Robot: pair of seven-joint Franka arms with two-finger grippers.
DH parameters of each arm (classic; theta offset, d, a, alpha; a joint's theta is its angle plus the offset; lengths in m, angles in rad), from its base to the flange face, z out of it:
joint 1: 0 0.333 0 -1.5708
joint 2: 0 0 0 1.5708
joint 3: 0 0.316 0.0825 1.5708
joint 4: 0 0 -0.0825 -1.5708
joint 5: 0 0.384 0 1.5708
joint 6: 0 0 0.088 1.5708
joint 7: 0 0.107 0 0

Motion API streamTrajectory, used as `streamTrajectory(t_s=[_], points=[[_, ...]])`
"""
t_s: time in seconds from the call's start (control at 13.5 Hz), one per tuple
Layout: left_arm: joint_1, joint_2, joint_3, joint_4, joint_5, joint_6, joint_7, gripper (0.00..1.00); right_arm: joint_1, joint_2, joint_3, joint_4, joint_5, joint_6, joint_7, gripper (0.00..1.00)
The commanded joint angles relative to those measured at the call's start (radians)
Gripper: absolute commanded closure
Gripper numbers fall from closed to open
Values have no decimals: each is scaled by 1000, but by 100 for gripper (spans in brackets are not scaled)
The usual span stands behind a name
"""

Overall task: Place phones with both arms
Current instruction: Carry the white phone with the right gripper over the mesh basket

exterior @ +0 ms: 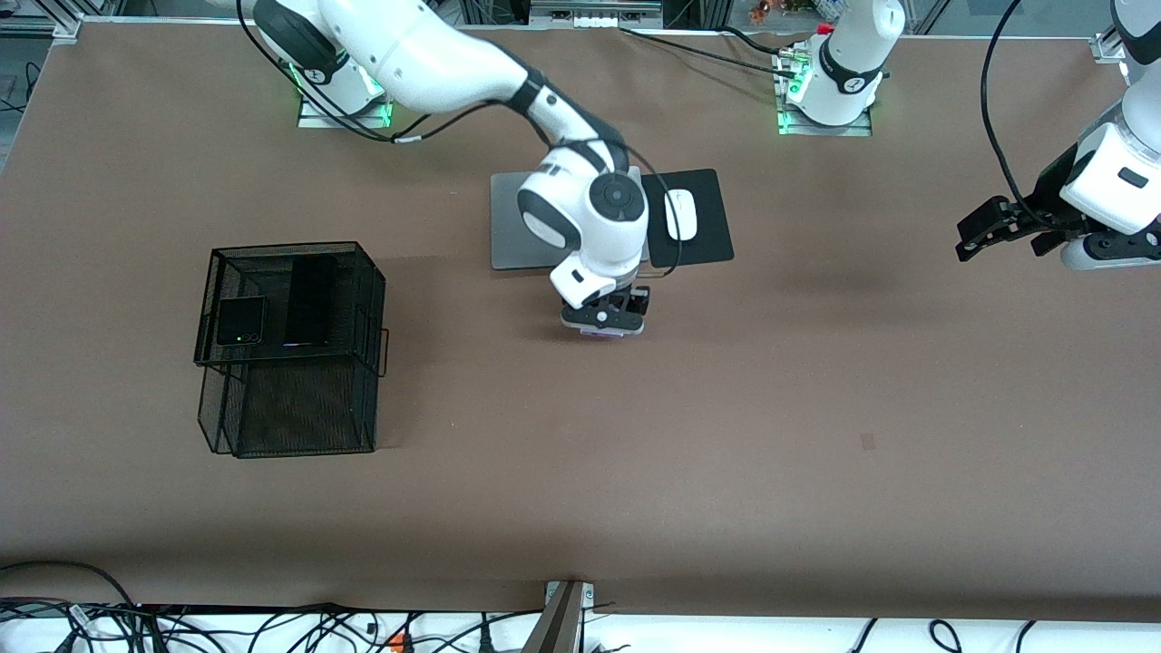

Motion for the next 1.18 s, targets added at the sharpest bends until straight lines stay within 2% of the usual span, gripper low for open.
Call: streamTrajectory(t_s=[0.0, 0.22, 0.3, 0.44, 0.59, 0.74, 0.81, 0.96, 1.11], points=[[1, 11, -1, 29, -10, -19, 17, 0, -47, -78, 48, 54, 27, -154, -73, 100], [1, 11, -1, 29, -10, -22, 17, 0, -108, -188, 25, 51, 115, -278, -246, 100], [1, 11, -1, 29, -9, -30, 17, 0, -124, -216, -5, 48, 121, -330, -314, 100], [1, 11, -1, 29, -9, -33, 17, 0, -134, -275, -117, 13, 185, -382, -449, 100], [1, 11, -1, 29, -9, -36, 17, 0, -139, -361, -279, -80, 331, -368, -617, 100], [4, 11, 0, 29, -10, -45, 18, 0, -139, -411, -409, -139, 380, -366, -812, 100], [6, 10, 3, 29, -10, -47, 20, 0, -147, -421, -470, -156, 390, -365, -921, 100], [4, 11, 2, 31, -10, -48, 18, 0, -161, -420, -599, -157, 493, -365, -1133, 100], [4, 11, 0, 31, -9, -48, 18, 0, -168, -402, -699, -157, 549, -359, -1282, 100]])
